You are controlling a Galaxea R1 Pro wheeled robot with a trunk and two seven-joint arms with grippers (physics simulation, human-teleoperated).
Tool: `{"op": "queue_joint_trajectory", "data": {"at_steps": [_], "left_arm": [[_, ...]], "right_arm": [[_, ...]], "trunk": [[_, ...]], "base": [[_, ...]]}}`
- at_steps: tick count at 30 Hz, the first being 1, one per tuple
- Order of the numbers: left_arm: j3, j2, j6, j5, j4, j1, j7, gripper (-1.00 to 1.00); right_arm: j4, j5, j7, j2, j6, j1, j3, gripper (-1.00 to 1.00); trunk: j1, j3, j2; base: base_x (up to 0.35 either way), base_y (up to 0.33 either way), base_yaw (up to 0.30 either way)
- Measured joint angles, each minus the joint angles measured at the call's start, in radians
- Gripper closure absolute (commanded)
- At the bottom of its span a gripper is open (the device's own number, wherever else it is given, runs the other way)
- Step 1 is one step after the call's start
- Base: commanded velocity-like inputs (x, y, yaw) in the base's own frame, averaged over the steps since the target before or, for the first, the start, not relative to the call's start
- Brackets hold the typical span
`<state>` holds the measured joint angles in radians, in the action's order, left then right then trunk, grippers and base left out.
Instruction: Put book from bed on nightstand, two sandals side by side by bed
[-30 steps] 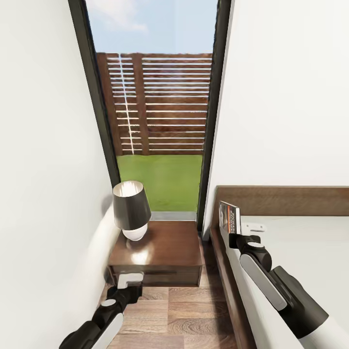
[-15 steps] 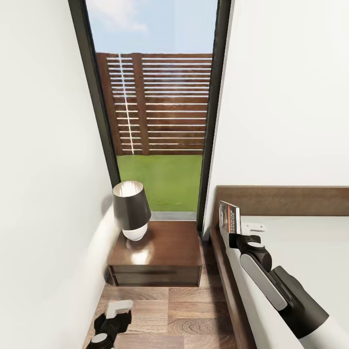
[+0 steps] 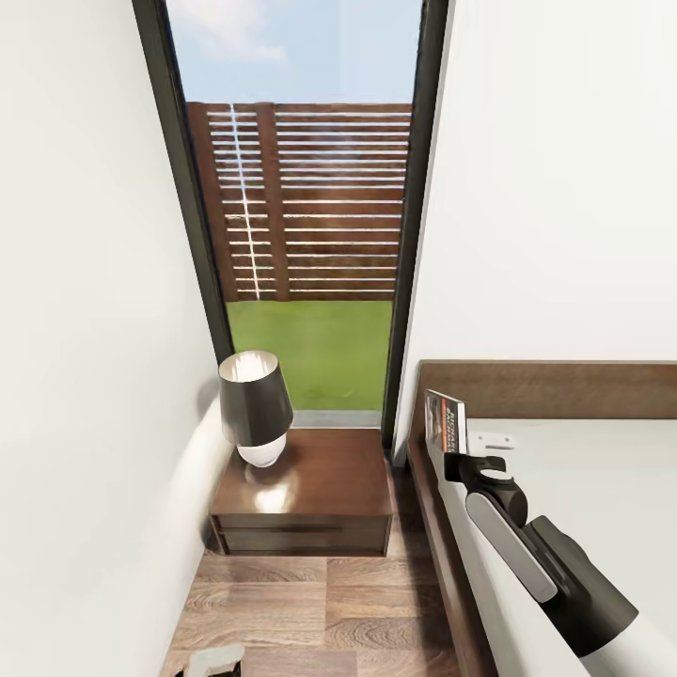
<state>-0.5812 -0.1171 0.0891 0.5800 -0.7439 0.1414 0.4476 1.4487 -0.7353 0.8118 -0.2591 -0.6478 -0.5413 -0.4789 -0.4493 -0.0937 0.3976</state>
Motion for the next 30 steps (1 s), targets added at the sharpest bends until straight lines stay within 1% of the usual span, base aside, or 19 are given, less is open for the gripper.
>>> {"op": "queue_joint_trajectory", "data": {"at_steps": [4, 7, 9, 10, 11, 12, 14, 20, 26, 30], "left_arm": [[0.001, -0.002, 0.015, 0.002, 0.033, -0.003, 0.000, -1.00], [0.005, -0.003, 0.040, 0.006, 0.062, -0.003, 0.001, -1.00], [0.009, -0.005, 0.071, 0.033, 0.096, -0.003, 0.001, -1.00], [0.010, -0.006, 0.087, 0.057, 0.115, -0.003, 0.000, -1.00], [0.011, -0.007, 0.093, 0.070, 0.123, -0.003, 0.000, -1.00], [0.011, -0.008, 0.107, 0.105, 0.142, -0.003, -0.002, -1.00], [0.011, -0.008, 0.117, 0.128, 0.155, -0.003, -0.003, -1.00], [0.001, -0.006, 0.117, 0.129, 0.157, -0.003, -0.003, -1.00], [-0.001, -0.004, 0.117, 0.129, 0.157, -0.003, -0.003, -1.00], [-0.001, -0.003, 0.117, 0.128, 0.157, -0.003, -0.003, -1.00]], "right_arm": [[0.000, 0.000, 0.000, 0.000, 0.000, 0.000, 0.000, 1.00], [0.000, 0.000, 0.000, 0.000, 0.000, 0.000, 0.000, 1.00], [0.000, 0.001, 0.000, 0.000, 0.000, 0.000, 0.000, 1.00], [0.000, 0.001, 0.000, 0.000, 0.000, 0.000, 0.000, 1.00], [0.000, 0.001, 0.000, 0.000, 0.000, 0.000, 0.000, 1.00], [0.000, 0.001, 0.000, 0.000, 0.000, 0.000, 0.000, 1.00], [-0.001, -0.002, 0.000, 0.001, -0.002, 0.000, 0.000, 1.00], [-0.003, -0.001, 0.000, 0.002, -0.002, 0.000, 0.000, 1.00], [-0.005, -0.001, -0.001, 0.002, -0.001, 0.000, 0.000, 1.00], [-0.008, -0.001, -0.002, 0.002, -0.001, 0.000, 0.000, 1.00]], "trunk": [[0.000, 0.000, 0.000], [0.000, 0.000, 0.000], [0.000, 0.000, 0.000], [0.000, 0.000, 0.000], [0.000, 0.000, 0.000], [0.000, 0.000, 0.000], [0.000, 0.000, 0.000], [0.000, 0.000, 0.000], [0.000, 0.000, 0.000], [0.000, 0.000, 0.000]], "base": [[0.000, 0.000, 0.000], [0.000, 0.000, 0.000], [0.000, 0.000, 0.000], [0.000, 0.000, 0.000], [0.000, 0.000, 0.000], [0.000, 0.000, 0.000], [0.000, 0.000, 0.000], [0.005, 0.000, 0.000], [0.223, 0.000, 0.000], [0.126, 0.000, 0.000]]}}
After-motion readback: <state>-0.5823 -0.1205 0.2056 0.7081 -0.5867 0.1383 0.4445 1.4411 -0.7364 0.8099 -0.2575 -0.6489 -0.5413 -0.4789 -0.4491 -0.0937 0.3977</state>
